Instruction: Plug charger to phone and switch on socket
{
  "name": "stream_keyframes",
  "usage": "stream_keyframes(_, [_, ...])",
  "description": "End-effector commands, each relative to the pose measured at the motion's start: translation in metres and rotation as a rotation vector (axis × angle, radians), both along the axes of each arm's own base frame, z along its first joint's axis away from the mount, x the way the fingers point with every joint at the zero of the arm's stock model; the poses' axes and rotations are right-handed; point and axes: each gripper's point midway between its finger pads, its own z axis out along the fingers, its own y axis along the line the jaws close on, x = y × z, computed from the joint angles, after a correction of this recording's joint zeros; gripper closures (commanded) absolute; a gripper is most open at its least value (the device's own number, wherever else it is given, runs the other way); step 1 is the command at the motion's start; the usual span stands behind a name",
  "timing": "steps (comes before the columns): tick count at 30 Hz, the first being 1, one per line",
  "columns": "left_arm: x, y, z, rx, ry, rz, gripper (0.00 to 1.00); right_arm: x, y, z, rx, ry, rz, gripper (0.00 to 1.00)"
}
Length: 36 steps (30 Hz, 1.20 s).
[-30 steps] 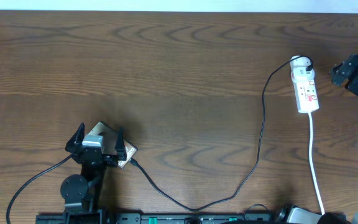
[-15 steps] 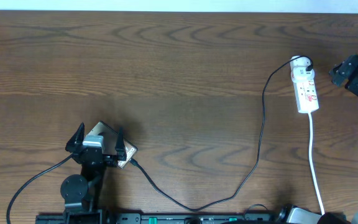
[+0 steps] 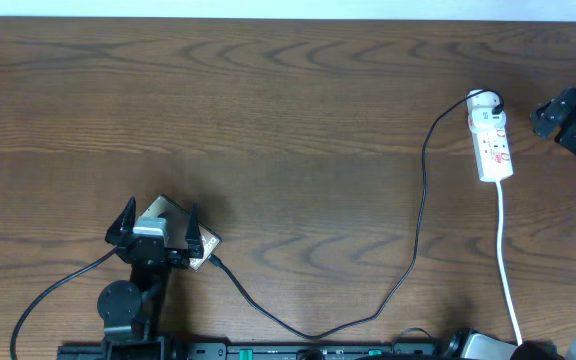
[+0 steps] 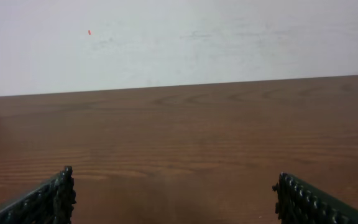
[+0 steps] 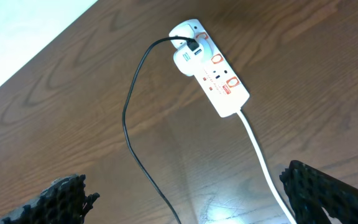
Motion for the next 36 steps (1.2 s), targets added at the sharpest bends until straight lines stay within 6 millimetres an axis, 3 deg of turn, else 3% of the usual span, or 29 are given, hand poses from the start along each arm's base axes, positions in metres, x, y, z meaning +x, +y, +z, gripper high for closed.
stream_keyframes(1, [-0.001,0.0,-0.014,0.01,0.049,-0.006,0.01,-0.001,0.0,0.004,-0.001,-0.01,-0.004,0.01])
stream_keyframes(6, [-0.001,0.0,-0.014,0.01,0.049,-0.006,0.01,-0.002,0.001,0.005,-0.004,-0.014,-0.004,0.01])
stream_keyframes(10, [-0.001,0.0,-0.014,0.01,0.049,-0.006,0.01,-0.012,-0.004,0.023,-0.08,-0.061,-0.027,0.01])
stream_keyframes(17, [-0.001,0.0,-0.014,0.01,0.049,-0.006,0.01,-0.014,0.032,0.069,-0.164,-0.353,0.051,0.01])
stream_keyframes(21, [-0.001,0.0,-0.014,0.01,0.049,-0.006,0.01,-0.022,0.064,0.078,-0.207,-0.551,0.138,0.01])
stream_keyframes(26, [-0.001,0.0,-0.014,0.01,0.049,-0.006,0.01,-0.045,0.095,0.055,-0.225,-0.732,0.219,0.01])
stream_keyframes(34, [-0.001,0.0,-0.014,0.01,0.049,-0.006,0.01,-0.067,0.103,-0.037,-0.231,-0.811,0.239,0.01])
stream_keyframes(36, [-0.001,0.0,-0.014,0.01,0.049,-0.006,0.01,-0.068,0.106,-0.053,-0.227,-0.826,0.25,0.01])
